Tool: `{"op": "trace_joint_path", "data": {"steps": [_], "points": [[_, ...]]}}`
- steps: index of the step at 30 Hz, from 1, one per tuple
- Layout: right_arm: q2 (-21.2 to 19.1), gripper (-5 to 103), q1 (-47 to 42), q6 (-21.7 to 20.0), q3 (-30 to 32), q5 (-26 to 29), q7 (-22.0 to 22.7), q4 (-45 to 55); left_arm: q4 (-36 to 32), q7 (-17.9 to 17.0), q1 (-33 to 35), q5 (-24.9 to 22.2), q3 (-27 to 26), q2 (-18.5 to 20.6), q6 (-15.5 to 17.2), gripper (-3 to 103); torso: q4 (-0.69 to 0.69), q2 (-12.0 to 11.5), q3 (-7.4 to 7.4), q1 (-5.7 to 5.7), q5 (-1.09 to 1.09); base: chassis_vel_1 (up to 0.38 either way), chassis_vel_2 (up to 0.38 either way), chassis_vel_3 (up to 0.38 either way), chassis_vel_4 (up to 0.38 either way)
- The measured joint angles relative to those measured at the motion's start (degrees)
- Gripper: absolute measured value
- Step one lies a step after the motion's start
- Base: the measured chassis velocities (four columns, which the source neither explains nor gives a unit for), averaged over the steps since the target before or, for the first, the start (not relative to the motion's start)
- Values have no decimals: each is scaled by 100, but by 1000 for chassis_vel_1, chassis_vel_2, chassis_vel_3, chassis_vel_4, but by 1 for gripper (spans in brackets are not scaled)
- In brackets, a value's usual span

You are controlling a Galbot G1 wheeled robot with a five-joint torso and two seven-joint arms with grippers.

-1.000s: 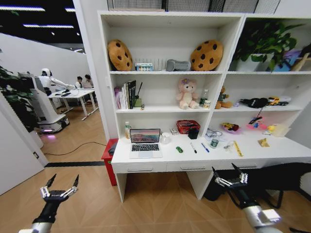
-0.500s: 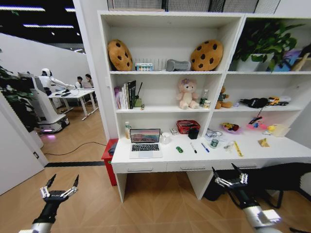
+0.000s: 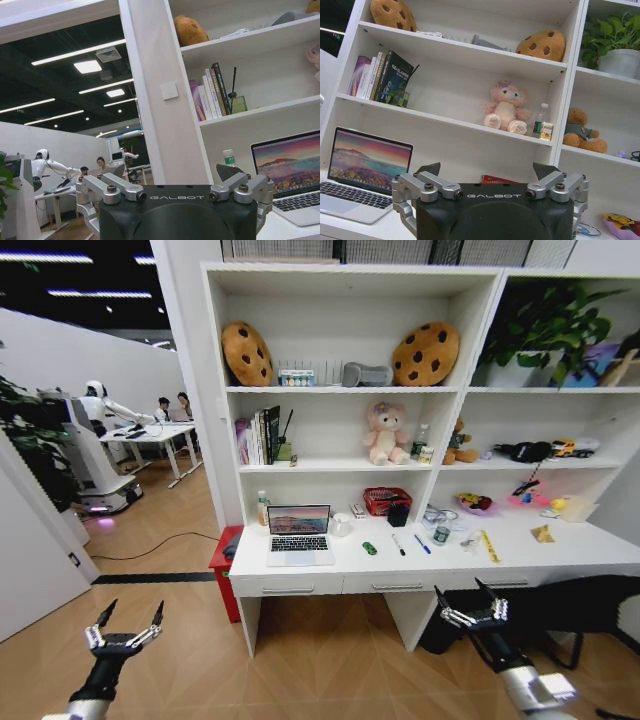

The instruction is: Organize the objects on the table.

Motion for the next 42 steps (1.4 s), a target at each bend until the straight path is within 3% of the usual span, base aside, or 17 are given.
{"op": "trace_joint_path", "data": {"steps": [42], "points": [[72,100,-3,34,-4,39,-135,-32,10,1,5,-82,6,-17,-58,100,0,0,0,0,0,-8,9,10,-12]]}}
